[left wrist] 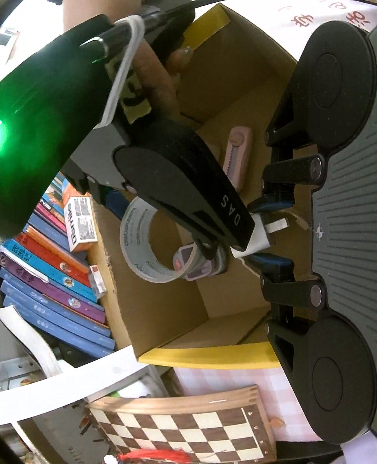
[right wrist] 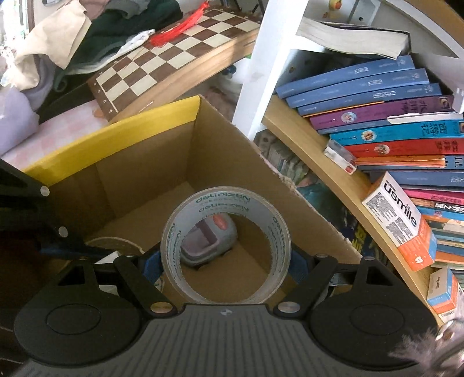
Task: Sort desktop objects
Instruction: 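Lower the tape roll into the box with the right tool while the left tool releases the plug inside, then raise both open tools out of the box and back over the table, then move the left tool toward the pink pig while the right tool approaches the white charger block, then close the left tool on the pink pig while the right tool grasps the white charger block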
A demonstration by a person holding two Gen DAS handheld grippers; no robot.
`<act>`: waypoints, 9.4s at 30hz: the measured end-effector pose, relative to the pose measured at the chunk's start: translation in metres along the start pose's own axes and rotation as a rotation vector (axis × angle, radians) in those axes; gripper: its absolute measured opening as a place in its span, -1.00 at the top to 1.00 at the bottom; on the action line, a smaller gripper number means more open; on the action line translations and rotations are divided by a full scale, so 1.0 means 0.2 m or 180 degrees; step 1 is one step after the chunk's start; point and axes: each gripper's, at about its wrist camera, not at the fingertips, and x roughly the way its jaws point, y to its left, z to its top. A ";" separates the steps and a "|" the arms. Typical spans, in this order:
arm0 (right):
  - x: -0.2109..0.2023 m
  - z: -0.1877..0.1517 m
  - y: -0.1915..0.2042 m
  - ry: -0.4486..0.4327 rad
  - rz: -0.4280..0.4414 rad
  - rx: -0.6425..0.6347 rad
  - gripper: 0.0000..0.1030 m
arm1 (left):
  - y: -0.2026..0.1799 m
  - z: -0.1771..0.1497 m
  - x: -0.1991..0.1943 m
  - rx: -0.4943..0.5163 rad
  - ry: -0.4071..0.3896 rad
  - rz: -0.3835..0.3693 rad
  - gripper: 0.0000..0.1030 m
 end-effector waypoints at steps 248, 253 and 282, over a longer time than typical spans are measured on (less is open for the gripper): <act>-0.62 -1.07 0.60 -0.0001 -0.0285 0.1376 -0.11 | -0.34 -0.64 -0.31 -0.0263 -0.0359 0.0089 -0.86; -0.63 -1.08 0.58 0.0006 -0.0293 0.1388 -0.11 | -0.34 -0.60 -0.26 -0.0305 -0.0378 0.0155 -0.87; -0.69 -1.11 0.63 -0.0042 -0.0350 0.1368 -0.11 | -0.35 -0.62 -0.28 -0.0196 -0.0444 0.0170 -0.67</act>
